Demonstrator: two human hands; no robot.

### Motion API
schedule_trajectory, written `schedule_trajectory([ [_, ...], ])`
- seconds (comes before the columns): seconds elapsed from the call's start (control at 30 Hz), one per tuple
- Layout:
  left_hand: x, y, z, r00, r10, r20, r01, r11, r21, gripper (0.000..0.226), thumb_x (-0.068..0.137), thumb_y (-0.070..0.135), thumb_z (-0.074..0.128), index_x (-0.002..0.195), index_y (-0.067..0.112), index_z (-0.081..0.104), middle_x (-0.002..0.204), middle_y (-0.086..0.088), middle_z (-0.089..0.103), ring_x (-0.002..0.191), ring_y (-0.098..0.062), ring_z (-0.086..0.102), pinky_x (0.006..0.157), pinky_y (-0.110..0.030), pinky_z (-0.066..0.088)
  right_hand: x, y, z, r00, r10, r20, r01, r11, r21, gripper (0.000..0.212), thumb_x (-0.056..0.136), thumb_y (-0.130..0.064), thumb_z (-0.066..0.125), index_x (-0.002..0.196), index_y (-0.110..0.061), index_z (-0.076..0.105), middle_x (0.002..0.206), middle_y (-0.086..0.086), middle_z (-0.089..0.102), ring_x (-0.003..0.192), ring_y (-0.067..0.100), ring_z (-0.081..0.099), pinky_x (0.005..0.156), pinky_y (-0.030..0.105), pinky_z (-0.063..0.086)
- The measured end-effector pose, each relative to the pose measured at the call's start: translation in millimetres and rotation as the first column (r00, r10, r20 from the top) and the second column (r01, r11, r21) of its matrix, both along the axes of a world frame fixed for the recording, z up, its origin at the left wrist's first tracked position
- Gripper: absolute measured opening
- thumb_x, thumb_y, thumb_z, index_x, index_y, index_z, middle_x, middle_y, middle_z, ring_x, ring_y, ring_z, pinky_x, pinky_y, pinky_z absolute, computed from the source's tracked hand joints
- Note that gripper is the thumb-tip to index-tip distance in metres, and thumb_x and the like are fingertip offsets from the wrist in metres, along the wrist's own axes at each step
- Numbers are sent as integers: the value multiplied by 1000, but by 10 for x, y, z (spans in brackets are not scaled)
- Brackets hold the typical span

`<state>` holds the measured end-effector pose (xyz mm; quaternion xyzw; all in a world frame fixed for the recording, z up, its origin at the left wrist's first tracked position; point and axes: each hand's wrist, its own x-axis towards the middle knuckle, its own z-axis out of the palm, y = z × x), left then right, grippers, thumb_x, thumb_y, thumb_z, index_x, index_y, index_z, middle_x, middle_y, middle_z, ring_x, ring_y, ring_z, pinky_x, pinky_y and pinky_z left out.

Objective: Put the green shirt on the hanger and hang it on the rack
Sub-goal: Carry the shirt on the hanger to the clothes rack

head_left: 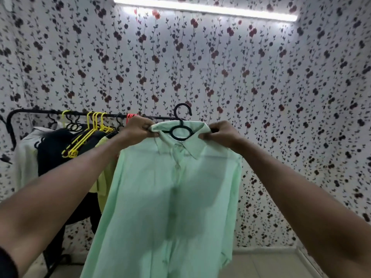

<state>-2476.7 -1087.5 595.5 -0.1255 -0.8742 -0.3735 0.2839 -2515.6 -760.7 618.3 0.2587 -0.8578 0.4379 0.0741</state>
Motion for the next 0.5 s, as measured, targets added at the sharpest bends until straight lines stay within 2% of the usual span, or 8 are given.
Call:
schedule_trajectory([
  [0.07, -324, -171, 3, 1000, 23, 2, -23, 1000, -15, 27, 72, 8, 91, 88, 26, 79, 85, -9, 79, 75, -14, 68, 73, -37, 60, -324, -131, -1, 1000, 18, -7, -18, 1000, -14, 18, 82, -23, 84, 98, -15, 81, 90, 7, 80, 71, 16, 70, 68, 31, 62],
  [0.13, -637, -337, 20, 999, 50, -7, -50, 998, -44, 25, 72, 14, 92, 90, 26, 80, 85, -8, 79, 74, -16, 69, 73, -45, 62, -629, -250, 53, 1000, 21, -17, -21, 1000, 0, 15, 83, -24, 84, 97, -19, 81, 85, 0, 79, 68, 13, 69, 63, 26, 60],
  [0.2, -768, -375, -10, 998, 59, -19, -61, 995, -82, 25, 71, 27, 92, 93, 25, 81, 83, -7, 79, 73, -21, 71, 72, -51, 61, -749, -310, 61, 999, 24, -25, -24, 999, 27, 13, 84, -25, 83, 95, -19, 81, 86, 0, 79, 68, 13, 69, 68, 30, 62],
  [0.23, -1094, -508, 22, 997, 76, -34, -79, 992, -97, 26, 71, 32, 91, 93, 26, 81, 82, -6, 79, 73, -23, 71, 71, -51, 61, -1073, -456, 94, 999, 26, -20, -26, 1000, 6, 14, 83, -24, 84, 95, -17, 81, 88, 3, 79, 71, 15, 69, 73, 35, 63],
  [0.3, -1259, -502, 4, 993, 103, -57, -109, 987, -116, 22, 73, 25, 91, 92, 23, 81, 81, -10, 77, 70, -22, 68, 68, -47, 59, -1246, -527, 74, 1000, -20, -17, 20, 1000, -9, 15, 80, -22, 85, 93, -15, 81, 89, 7, 80, 75, 19, 71, 78, 41, 64],
  [0.37, -1533, -528, -72, 991, 119, -58, -127, 981, -149, 21, 75, 17, 91, 93, 16, 80, 83, -10, 76, 74, -28, 71, 70, -48, 59, -1476, -629, 36, 998, -68, 0, 68, 998, -17, 15, 77, -20, 85, 90, -13, 81, 88, 10, 80, 75, 20, 71, 78, 44, 64],
  [0.43, -1818, -567, -145, 993, 117, -22, -119, 973, -195, 17, 76, 17, 89, 89, 17, 78, 81, -5, 75, 78, -26, 71, 72, -51, 60, -1746, -737, -15, 994, -114, 6, 114, 993, -10, 13, 76, -19, 85, 86, -12, 81, 86, 13, 79, 71, 19, 68, 71, 40, 63],
  [0.5, -2032, -589, -224, 990, 137, 20, -127, 958, -257, 14, 80, 14, 86, 88, 18, 75, 82, -3, 72, 80, -18, 67, 75, -50, 59, -1917, -821, -136, 988, -156, 8, 156, 988, -1, 10, 75, -19, 84, 81, -11, 81, 83, 14, 78, 67, 18, 64, 61, 33, 56],
])
